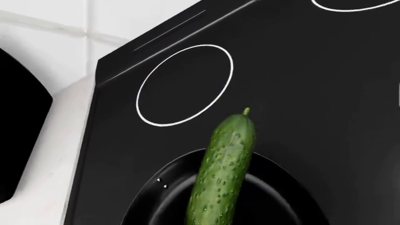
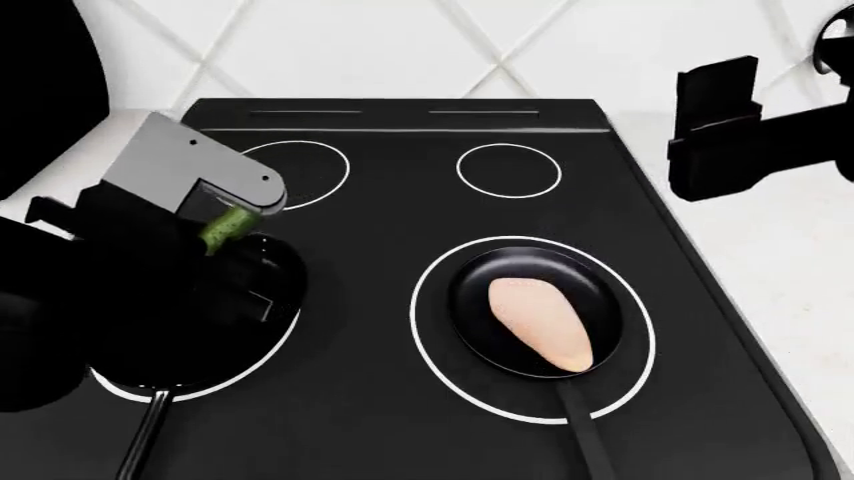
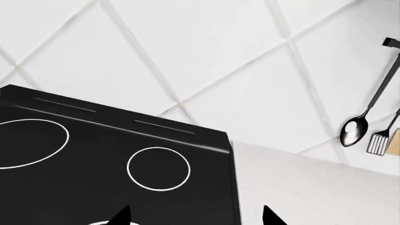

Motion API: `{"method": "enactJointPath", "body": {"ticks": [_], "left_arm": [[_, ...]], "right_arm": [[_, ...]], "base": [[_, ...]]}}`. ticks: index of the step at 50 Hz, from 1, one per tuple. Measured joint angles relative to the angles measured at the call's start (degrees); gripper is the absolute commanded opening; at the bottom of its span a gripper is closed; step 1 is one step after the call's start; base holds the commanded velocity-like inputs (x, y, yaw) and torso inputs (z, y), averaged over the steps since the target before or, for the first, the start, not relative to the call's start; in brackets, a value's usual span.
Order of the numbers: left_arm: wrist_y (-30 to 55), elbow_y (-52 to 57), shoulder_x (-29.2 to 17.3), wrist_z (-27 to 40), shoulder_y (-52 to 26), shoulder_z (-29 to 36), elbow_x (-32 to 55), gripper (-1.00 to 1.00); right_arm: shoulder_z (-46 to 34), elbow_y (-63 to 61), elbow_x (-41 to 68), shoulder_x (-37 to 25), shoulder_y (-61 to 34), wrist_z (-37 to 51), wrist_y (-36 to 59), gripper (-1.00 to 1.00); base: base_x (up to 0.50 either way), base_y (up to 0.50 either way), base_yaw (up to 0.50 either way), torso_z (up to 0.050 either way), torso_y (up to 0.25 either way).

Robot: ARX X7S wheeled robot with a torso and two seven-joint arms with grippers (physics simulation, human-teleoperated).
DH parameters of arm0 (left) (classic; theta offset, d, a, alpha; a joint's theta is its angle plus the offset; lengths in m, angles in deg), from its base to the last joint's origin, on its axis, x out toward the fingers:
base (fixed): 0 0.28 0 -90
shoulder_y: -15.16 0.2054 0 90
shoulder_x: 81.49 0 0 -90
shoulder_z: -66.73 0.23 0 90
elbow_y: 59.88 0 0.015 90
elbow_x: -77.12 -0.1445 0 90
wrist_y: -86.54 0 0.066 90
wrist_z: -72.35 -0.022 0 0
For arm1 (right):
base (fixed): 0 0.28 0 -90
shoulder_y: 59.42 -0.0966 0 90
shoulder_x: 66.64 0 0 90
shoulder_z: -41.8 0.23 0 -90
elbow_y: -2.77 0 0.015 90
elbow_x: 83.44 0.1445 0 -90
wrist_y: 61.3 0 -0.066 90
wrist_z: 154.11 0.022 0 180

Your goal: Place both pans onto different burners. Then place the pickle and the chicken breast on different pans.

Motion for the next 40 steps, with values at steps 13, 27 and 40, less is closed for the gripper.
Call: {"method": "enactJointPath", "body": {"ticks": [13,27,40], "left_arm": [[0.4,-0.4,-2.9,1.1,0.2,0.4,1.8,-1.0],[-0.2,-0.7,-5.5,1.8,1.8,1.1,2.1,-1.0],[-2.5,-0.8,-7.2,0.2,4.8,1.2,0.1,-1.0]], "right_arm": [[-0.5,-0.1,-0.3,-0.2,0.4,-0.1,-0.1,1.0],[-0.8,-0.3,-0.8,-0.4,1.0,-0.5,-0.2,1.0],[-1.1,-0.6,-1.4,-0.7,1.8,-1.0,-0.6,1.0]], "base": [[0.0,0.0,0.0,0.0,0.001],[0.0,0.0,0.0,0.0,0.0],[0.0,0.0,0.0,0.0,0.001]]}}
